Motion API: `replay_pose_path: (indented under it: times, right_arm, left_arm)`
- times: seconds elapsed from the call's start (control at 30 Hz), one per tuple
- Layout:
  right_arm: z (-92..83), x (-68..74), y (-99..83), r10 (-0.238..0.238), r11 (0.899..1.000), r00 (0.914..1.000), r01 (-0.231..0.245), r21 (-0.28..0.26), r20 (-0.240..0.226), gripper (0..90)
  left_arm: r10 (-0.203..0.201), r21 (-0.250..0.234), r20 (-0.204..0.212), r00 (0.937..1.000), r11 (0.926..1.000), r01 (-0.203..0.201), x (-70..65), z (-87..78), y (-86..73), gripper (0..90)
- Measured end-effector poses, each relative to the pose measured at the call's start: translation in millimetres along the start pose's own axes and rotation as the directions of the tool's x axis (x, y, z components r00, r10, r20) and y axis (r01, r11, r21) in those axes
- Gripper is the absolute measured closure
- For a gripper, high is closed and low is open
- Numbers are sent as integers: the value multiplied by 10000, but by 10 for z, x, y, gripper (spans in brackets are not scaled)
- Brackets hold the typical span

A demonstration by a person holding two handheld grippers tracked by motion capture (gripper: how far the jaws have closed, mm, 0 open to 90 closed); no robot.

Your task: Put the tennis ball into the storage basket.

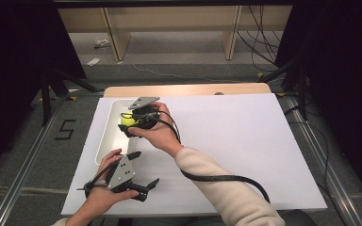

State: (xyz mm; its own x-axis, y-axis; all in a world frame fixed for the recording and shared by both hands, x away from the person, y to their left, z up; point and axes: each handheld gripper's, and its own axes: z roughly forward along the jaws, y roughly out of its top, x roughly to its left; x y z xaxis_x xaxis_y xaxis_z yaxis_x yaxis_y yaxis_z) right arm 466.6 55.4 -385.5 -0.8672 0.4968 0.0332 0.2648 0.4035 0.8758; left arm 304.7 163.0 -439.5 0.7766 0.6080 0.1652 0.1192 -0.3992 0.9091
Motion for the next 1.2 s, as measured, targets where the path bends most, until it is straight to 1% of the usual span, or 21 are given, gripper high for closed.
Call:
replay_pose_path:
  times: [0.3,1.2]
  right_arm:
    - [27,15,39,-91,10000,10000,91,-23,4,271]
    - [108,50,113,-196,9997,9998,197,161,-57,271]
  left_arm:
    - [23,6,-3,10000,10000,-23,1,-1,1,0]
    - [37,-8,4,10000,10000,-37,-4,-1,2,0]
